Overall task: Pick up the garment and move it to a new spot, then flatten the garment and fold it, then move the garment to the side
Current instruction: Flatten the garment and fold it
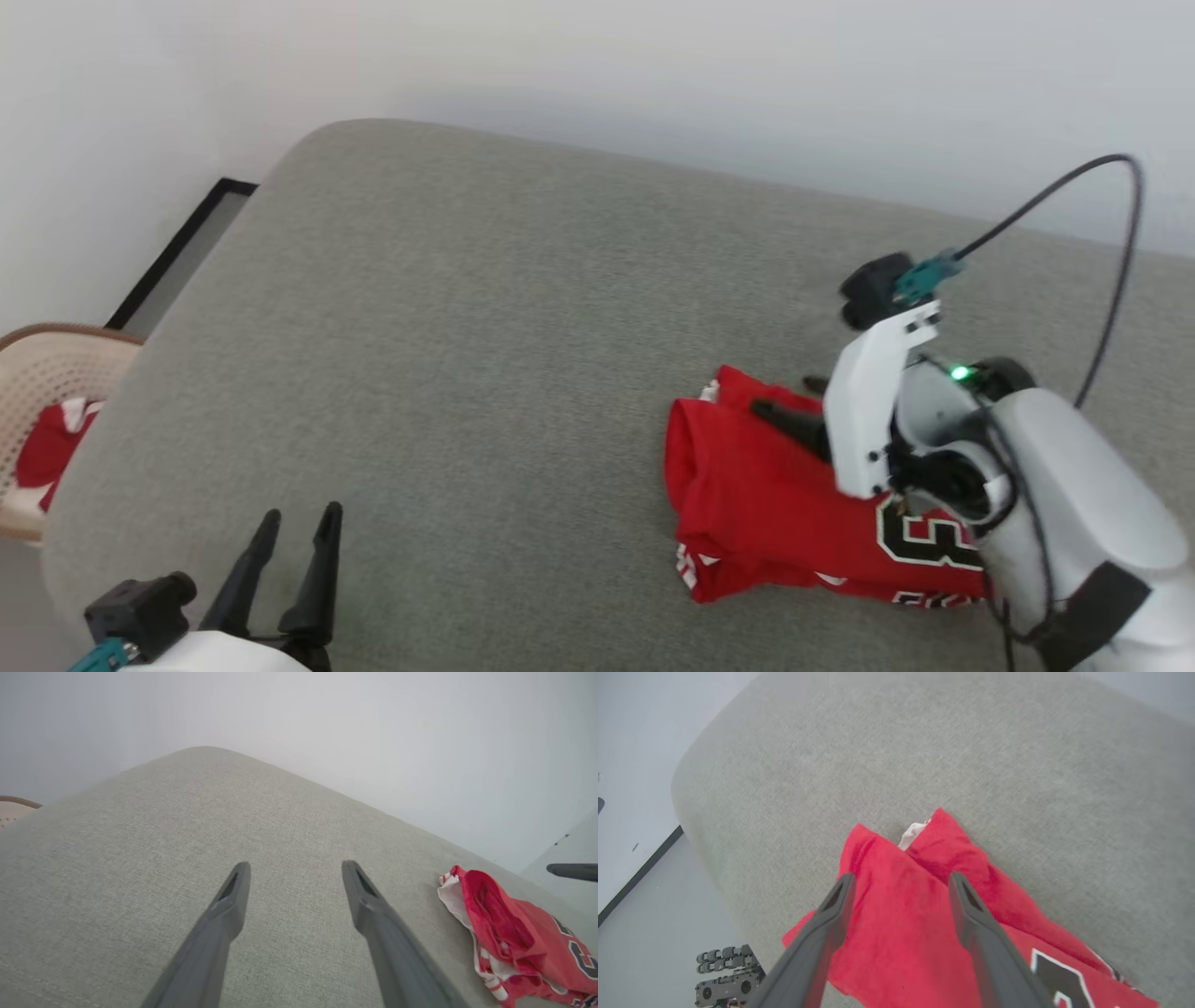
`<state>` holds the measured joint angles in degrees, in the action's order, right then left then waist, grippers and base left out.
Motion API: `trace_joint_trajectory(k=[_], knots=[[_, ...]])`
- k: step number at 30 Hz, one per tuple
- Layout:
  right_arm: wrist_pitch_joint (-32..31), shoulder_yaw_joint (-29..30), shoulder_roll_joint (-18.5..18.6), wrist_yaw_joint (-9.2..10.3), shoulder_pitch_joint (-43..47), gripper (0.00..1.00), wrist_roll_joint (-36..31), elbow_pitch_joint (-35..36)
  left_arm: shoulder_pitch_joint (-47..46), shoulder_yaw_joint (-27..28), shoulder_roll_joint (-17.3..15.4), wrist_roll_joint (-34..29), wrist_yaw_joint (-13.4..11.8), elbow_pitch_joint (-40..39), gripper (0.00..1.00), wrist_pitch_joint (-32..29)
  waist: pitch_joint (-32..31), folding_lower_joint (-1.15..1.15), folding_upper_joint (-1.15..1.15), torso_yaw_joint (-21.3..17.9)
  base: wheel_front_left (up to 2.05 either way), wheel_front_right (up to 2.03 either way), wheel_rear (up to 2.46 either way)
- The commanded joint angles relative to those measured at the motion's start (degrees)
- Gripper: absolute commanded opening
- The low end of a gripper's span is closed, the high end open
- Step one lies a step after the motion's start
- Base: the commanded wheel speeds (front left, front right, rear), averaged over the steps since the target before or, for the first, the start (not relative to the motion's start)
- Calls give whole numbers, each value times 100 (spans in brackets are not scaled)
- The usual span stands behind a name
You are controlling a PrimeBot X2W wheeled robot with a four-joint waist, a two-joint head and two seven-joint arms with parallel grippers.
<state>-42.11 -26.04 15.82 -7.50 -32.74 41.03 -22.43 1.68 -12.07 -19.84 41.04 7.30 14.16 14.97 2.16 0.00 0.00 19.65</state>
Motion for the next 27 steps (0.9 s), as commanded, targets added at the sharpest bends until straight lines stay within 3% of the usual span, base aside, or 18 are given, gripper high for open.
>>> trace_joint_trajectory(k=[1, 7, 15, 27], knots=[[121, 68, 95, 3, -36, 100, 38, 114, 65, 50, -44, -21, 19, -37, 100, 27, -8, 0, 0, -153, 0, 0, 0], [699, 407, 453, 3, 299, 100, 46, 669, 146, 282, -103, -43, 20, -153, 100, 27, -58, 0, 0, -591, 0, 0, 0], [2202, 1020, 828, 3, 1108, 100, -260, 1313, 372, 618, -136, -107, 20, -364, 100, 27, -159, 0, 0, -1160, 0, 0, 0], [4264, 1476, 923, 3, 2381, 100, -700, 1474, 824, 1084, -225, -467, 11, -592, 100, 27, -425, 0, 0, -1706, 0, 0, 0]])
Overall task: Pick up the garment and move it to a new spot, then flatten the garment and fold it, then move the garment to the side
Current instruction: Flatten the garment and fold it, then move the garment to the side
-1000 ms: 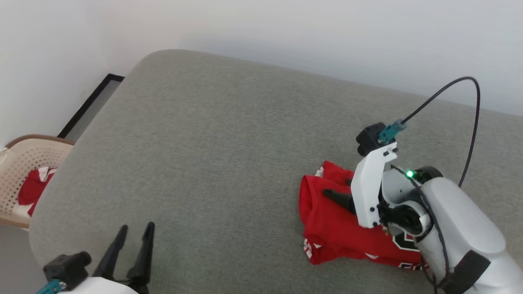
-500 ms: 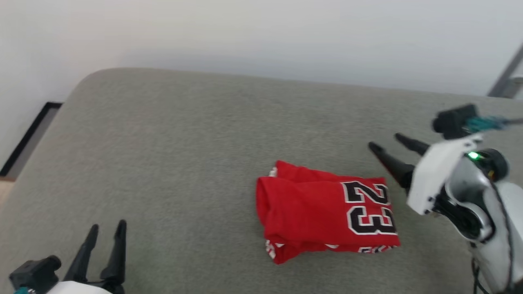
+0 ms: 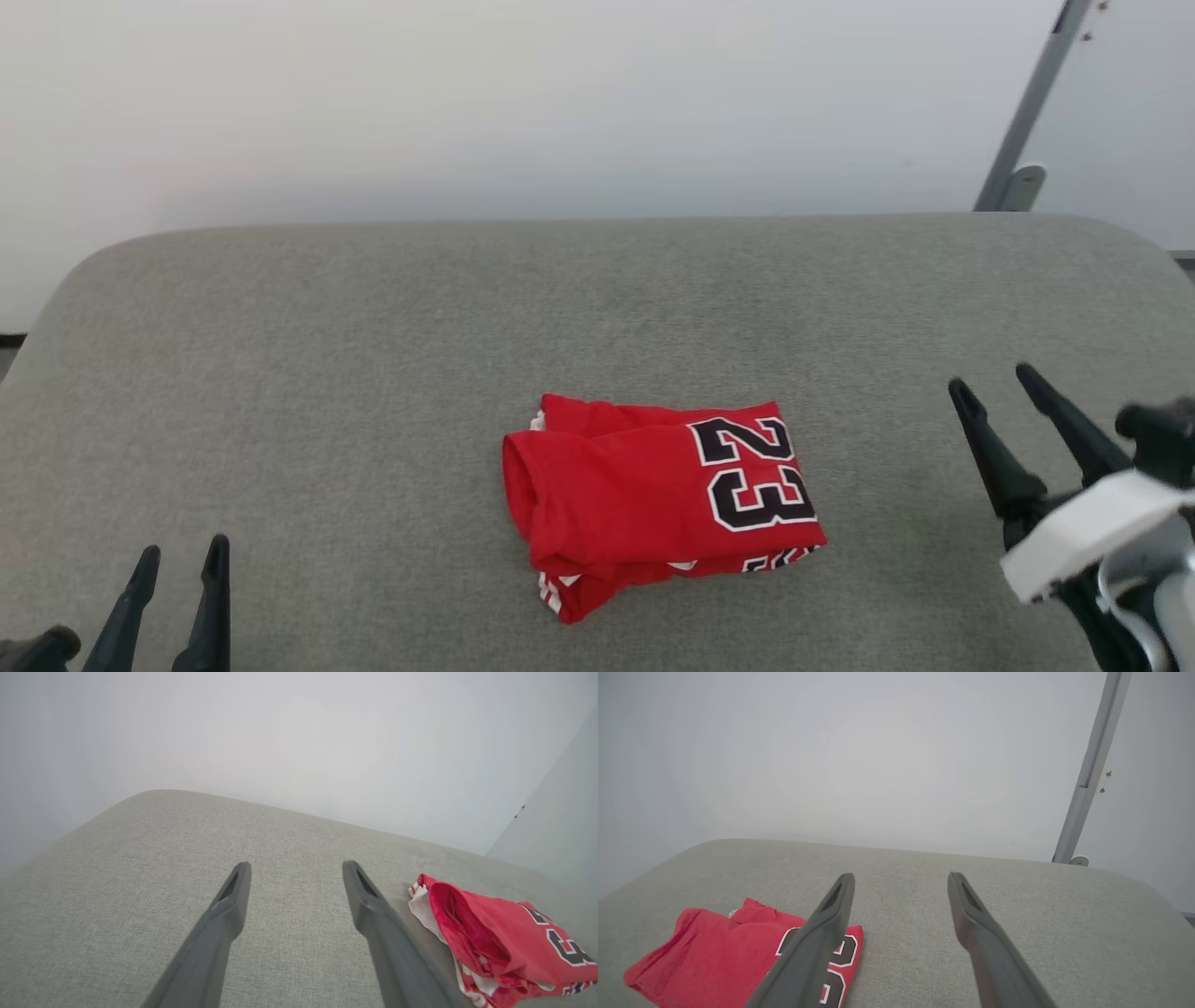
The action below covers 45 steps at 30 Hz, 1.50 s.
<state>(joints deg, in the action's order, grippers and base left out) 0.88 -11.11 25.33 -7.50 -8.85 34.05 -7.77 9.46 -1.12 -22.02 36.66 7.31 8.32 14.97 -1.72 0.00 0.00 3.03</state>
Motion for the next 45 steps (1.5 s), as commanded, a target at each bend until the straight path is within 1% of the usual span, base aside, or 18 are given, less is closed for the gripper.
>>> trace_joint_trajectory(k=[1, 4, 10, 17, 26, 32, 37, 40, 45], knots=[[92, 3, -45, 3, 80, 100, -12, -18, 80, 28, 17, -68, 10, -14, 100, 27, -50, 0, 0, -77, 0, 0, 0], [414, 22, -47, 3, 339, 100, -117, -114, 155, 145, 60, -248, 11, -87, 100, 27, -96, 0, 0, -166, 0, 0, 0], [944, 69, -121, 3, 683, 100, -36, -368, 291, 300, 156, -477, 16, -162, 100, 27, -185, 0, 0, -296, 0, 0, 0], [1196, 12, -194, 3, 907, 100, 61, -635, 392, 306, 154, -622, 18, -229, 100, 27, -238, 0, 0, -378, 0, 0, 0], [1344, 56, -263, 3, 1018, 100, 97, -773, 321, 257, 158, -697, 19, -266, 100, 27, -244, 0, 0, -342, 0, 0, 0], [1362, 13, -267, 3, 1020, 100, 107, -779, 276, 204, 188, -720, 19, -236, 100, 27, -234, 0, 0, -290, 0, 0, 0], [1214, -126, -247, 3, 895, 100, 165, -697, 228, 166, 187, -731, 20, -227, 100, 27, -204, 0, 0, -232, 0, 0, 0], [980, -300, -232, 3, 709, 100, 279, -658, 235, 197, 185, -726, 20, -244, 100, 27, -171, 0, 0, -195, 0, 0, 0], [271, -724, -124, 3, 228, 100, 511, -666, 224, 172, 203, -709, 20, -251, 100, 27, -84, 0, 0, -65, 0, 0, 0]])
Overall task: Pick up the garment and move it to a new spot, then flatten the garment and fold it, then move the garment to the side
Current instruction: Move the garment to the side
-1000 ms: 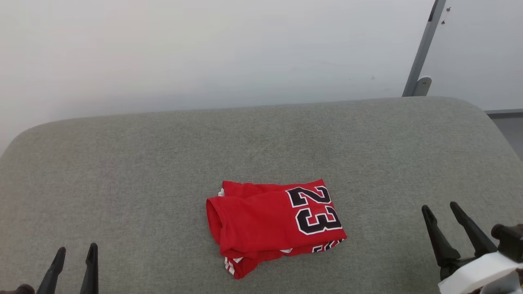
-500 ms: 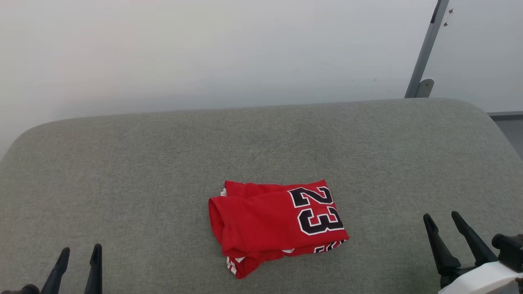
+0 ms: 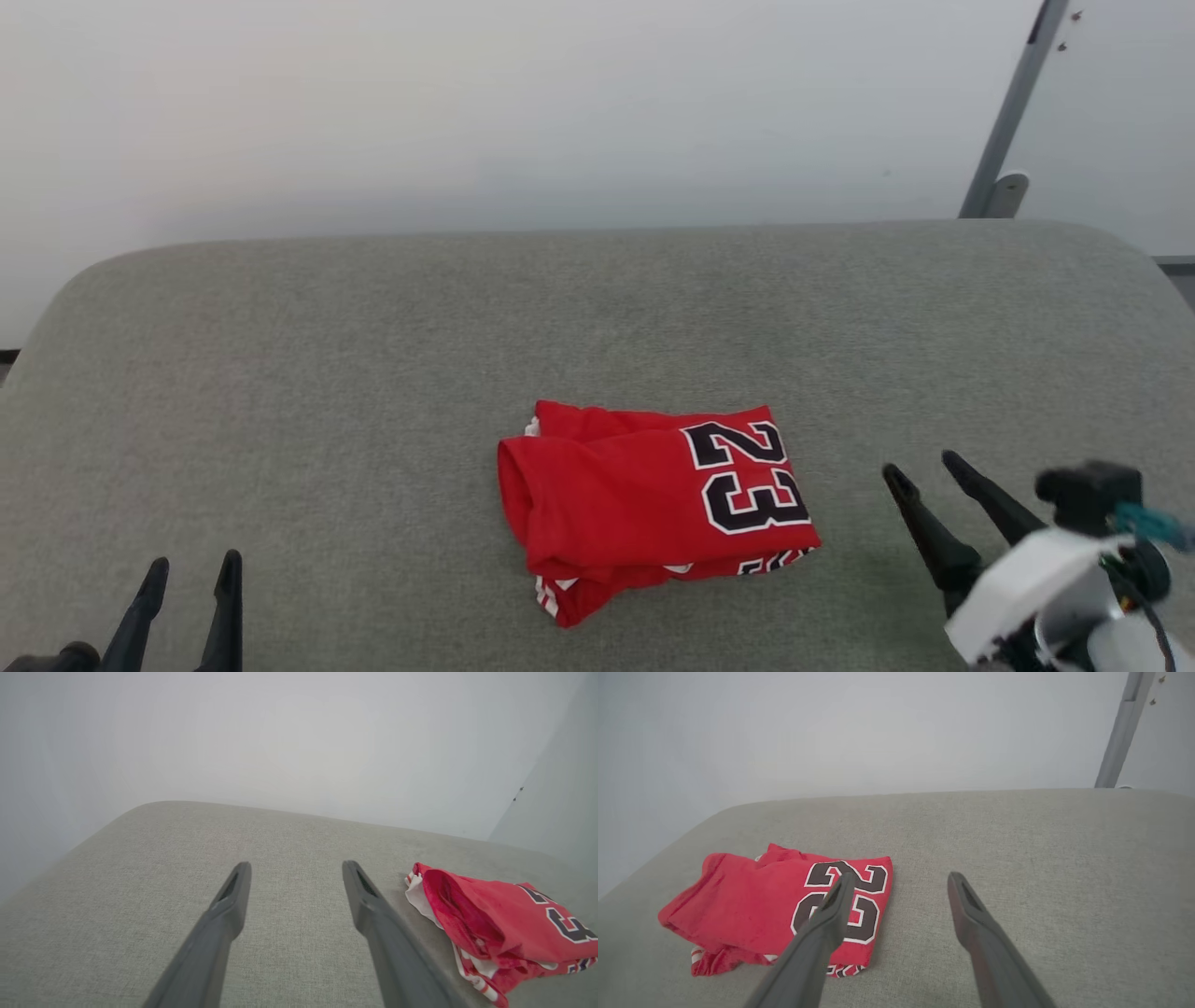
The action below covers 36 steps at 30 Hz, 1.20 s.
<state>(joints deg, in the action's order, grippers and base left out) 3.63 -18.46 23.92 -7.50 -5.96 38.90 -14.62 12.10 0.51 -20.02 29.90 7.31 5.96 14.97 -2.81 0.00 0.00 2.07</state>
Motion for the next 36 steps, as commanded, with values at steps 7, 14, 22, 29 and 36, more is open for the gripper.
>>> trace_joint_trajectory(k=[7, 14, 22, 29, 36], knots=[[-1238, -469, 181, 3, -789, 100, 477, -294, -109, -136, 19, 0, 20, -2, 100, 27, 149, 0, 0, 354, 0, 0, 0], [-2475, -713, 434, 3, -1410, 100, 695, -723, -295, -427, -29, 41, 20, 49, 100, 27, 359, 0, 0, 779, 0, 0, 0], [-3570, -943, 566, 3, -1904, 100, 760, -1168, -563, -740, -66, 134, 20, 204, 100, 27, 600, 0, 0, 1196, 0, 0, 0], [-4324, -1090, 455, 3, -2201, 100, 643, -1795, -791, -932, -70, 216, 20, 330, 100, 27, 802, 0, 0, 1485, 0, 0, 0], [-4840, -1223, 0, 1, -2217, 100, 720, -2428, -926, -1014, -66, 284, 20, 388, 100, 27, 926, 0, 0, 1610, 0, 0, 0]])
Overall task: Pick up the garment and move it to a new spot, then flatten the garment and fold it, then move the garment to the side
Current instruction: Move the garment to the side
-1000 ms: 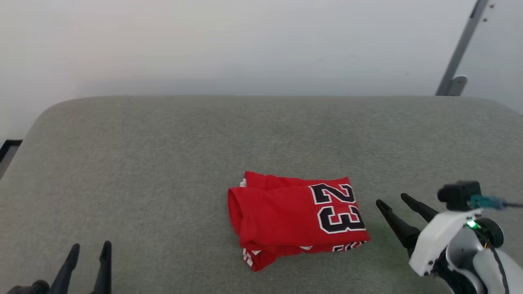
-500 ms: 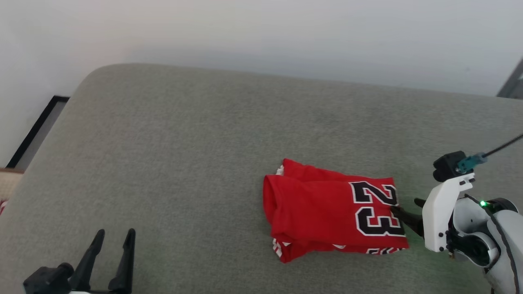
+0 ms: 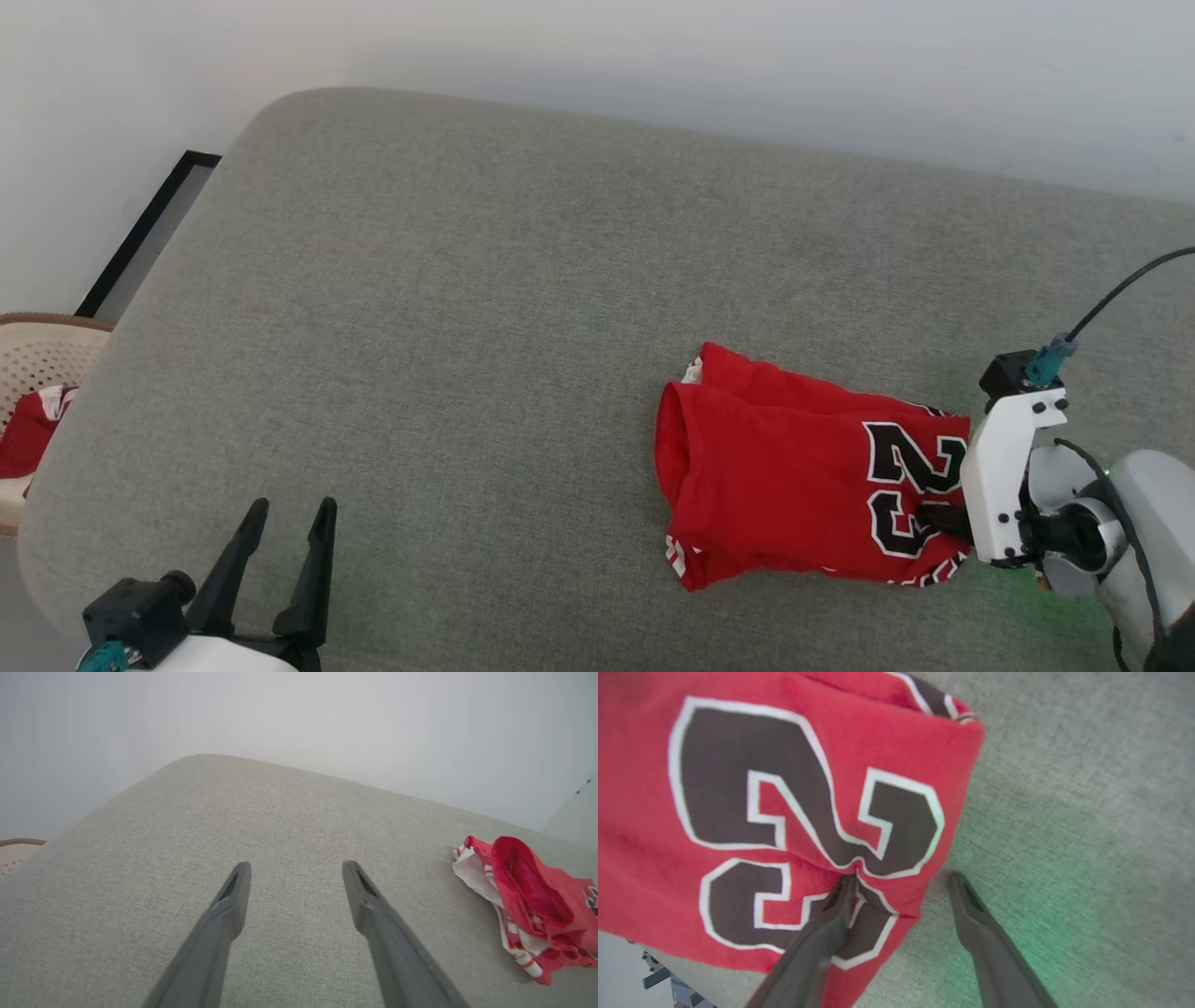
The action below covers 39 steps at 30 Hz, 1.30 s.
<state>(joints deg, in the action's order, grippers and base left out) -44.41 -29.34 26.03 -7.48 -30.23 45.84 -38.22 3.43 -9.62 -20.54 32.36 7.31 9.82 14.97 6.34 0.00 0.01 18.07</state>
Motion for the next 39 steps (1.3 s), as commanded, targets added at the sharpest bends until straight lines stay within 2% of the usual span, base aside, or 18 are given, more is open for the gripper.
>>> trace_joint_trajectory(k=[1, 2, 3, 8, 14, 25, 34, 39], knots=[[-92, -166, -284, -1, 210, 100, 24, -147, -91, -9, -10, 42, 20, 8, 100, 27, 21, 0, -1, 21, 0, 0, 0], [-158, -238, -360, -2, 223, 77, 49, -158, -114, -11, -6, 45, 20, 13, 100, 27, 28, 0, -1, 31, 0, 0, 0], [-161, -267, -404, -16, 223, 0, 87, -147, -126, -10, -3, 51, 20, 23, 100, 27, 38, 0, -1, 37, 0, 0, 0], [-154, -234, -258, -11, 72, 0, 139, -45, -201, 36, -20, 98, 20, 41, 100, 27, 70, 0, -1, -19, 0, 0, 0], [-21, -136, 57, 1, -183, 0, 171, 555, -261, 133, -83, 144, 20, -2, 100, 27, 109, 0, -1, -250, 0, 0, 0], [3, 233, 504, 1, -515, 0, -43, 1647, -554, 433, -187, 108, 21, -218, 100, 27, 264, 0, -1, -937, 0, 0, 0], [-44, 682, 819, 2, -789, 0, -306, 2189, -1113, 186, -325, 42, 21, -319, 100, 28, 562, 0, -1, -1585, 0, 0, 0], [97, 1075, 967, 2, -1001, 0, -555, 2237, -1642, -180, -425, -1, 21, -355, 100, 27, 797, 0, -1, -2007, 0, 0, 0]])
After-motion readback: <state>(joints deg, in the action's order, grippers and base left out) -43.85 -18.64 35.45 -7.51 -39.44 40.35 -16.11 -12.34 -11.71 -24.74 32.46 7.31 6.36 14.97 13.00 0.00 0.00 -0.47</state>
